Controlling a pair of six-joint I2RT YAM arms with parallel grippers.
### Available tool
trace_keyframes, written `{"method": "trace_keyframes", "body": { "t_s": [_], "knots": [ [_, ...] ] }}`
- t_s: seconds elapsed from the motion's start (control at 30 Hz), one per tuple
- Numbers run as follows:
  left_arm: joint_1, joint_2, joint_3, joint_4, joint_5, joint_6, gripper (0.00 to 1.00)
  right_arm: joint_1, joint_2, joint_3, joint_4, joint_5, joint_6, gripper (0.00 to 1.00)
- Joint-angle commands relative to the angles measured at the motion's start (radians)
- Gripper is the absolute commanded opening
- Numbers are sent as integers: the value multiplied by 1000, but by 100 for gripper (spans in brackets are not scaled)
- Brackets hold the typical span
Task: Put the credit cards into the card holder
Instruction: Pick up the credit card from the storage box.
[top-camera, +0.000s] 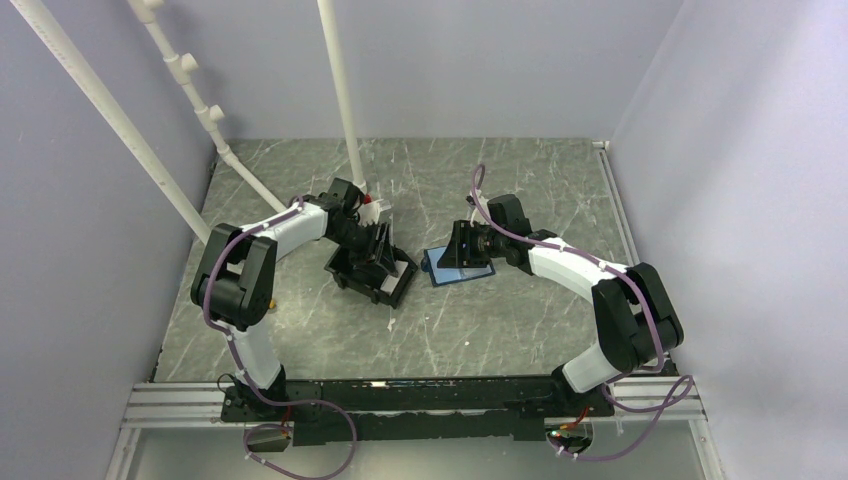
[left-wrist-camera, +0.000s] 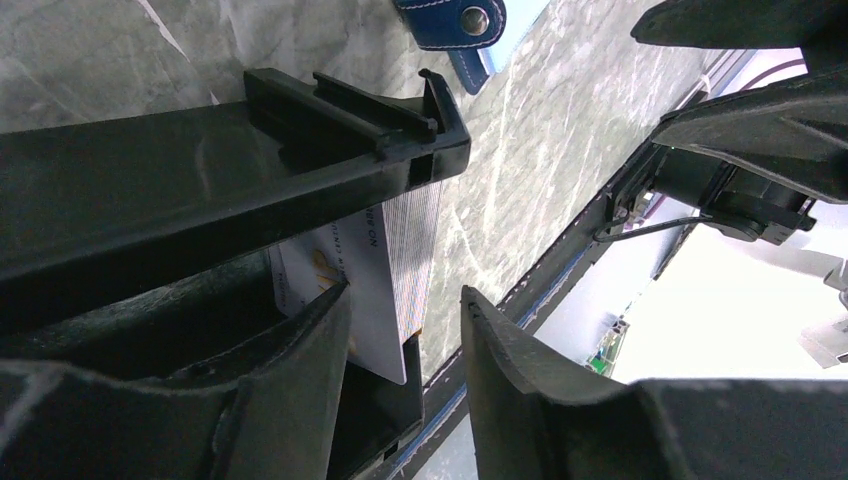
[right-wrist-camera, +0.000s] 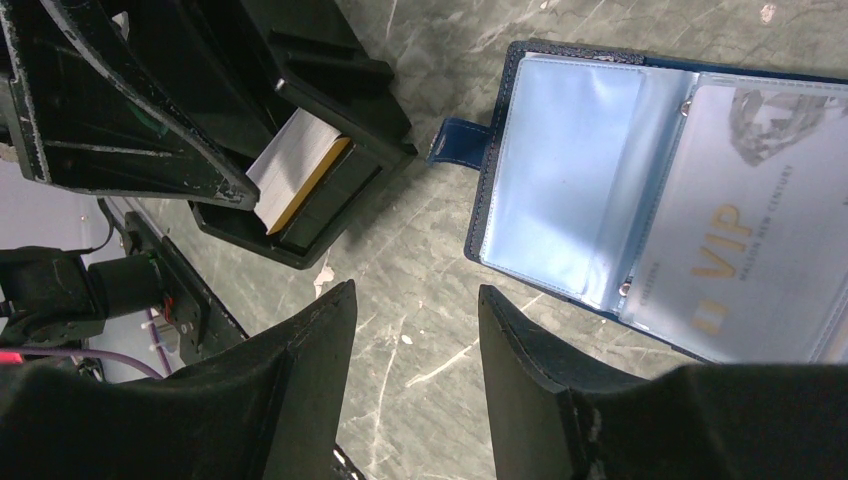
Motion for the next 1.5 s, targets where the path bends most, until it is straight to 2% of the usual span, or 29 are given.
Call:
{"method": "trace_keyframes", "body": {
  "t_s": [0.0,0.27,0.4,0.67,1.23,1.47],
  "knots": [
    [-1,-4,9,-7,14,24,47,2,-3,10,22,11,-13,50],
    [-1,0,19,-39,-30,43,35,2,0,13,21,11,-13,50],
    [-1,7,31,-65,-62,52,24,2,1,9,26,10,-10,50],
    [-1,-21,48,-91,-109,63,12,2,2,6,26,9,-10,50],
    [-2,-79,84,-149,-137,63,4,2,3,6,25,13,-9,50],
    [-46,-92,130,-192,-206,50,1,2,13,10,35,6,-2,50]
  ]
}}
